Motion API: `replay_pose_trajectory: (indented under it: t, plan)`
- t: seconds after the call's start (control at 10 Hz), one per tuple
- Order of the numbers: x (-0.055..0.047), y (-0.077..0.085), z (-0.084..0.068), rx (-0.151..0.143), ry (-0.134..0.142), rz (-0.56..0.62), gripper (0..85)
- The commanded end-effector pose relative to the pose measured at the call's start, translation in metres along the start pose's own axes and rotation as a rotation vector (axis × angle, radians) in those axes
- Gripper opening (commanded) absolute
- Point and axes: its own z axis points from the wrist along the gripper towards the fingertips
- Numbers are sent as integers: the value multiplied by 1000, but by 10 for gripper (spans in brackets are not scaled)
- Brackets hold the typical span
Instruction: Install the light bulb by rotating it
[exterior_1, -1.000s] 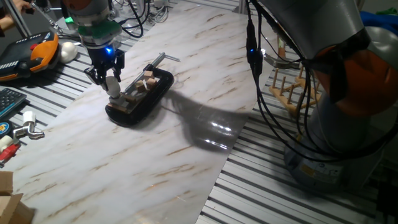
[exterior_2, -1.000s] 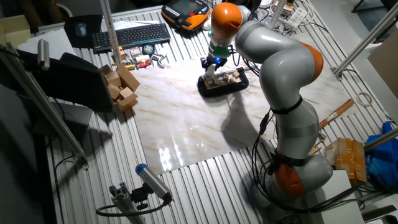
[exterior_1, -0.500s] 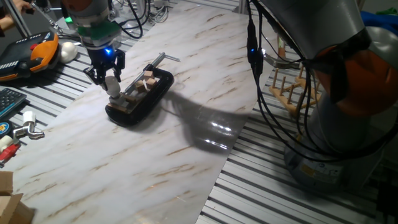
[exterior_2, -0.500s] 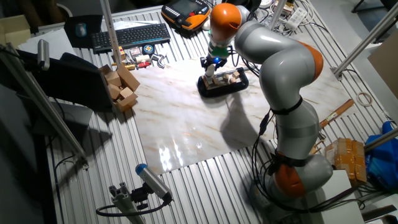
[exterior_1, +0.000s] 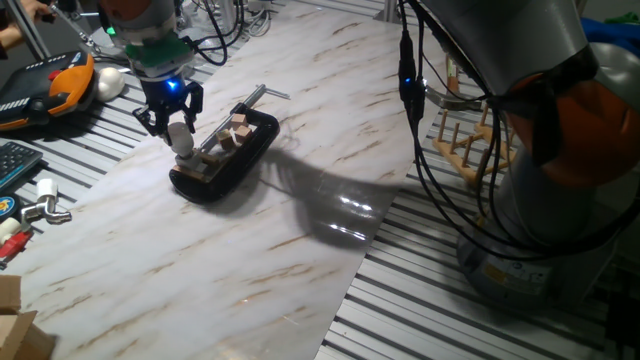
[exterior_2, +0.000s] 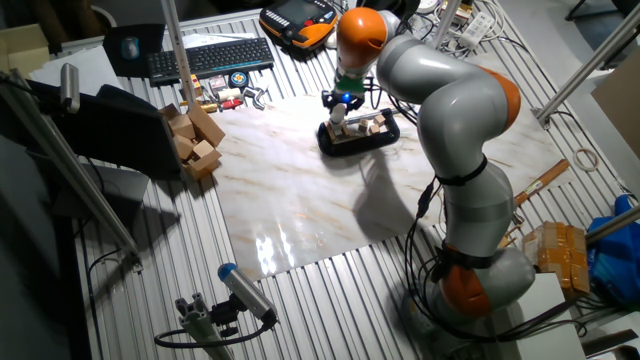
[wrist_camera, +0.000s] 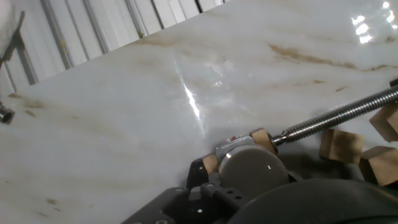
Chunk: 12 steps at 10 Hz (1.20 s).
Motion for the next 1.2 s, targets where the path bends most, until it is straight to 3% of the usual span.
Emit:
replay_pose_trajectory:
  t: [0.0, 0.3, 1.1]
  plan:
    - [0, 0, 0, 11, -13, 60, 0]
    - [0, 0, 0, -1, -18, 161, 0]
    - [0, 0, 5, -11, -18, 236, 0]
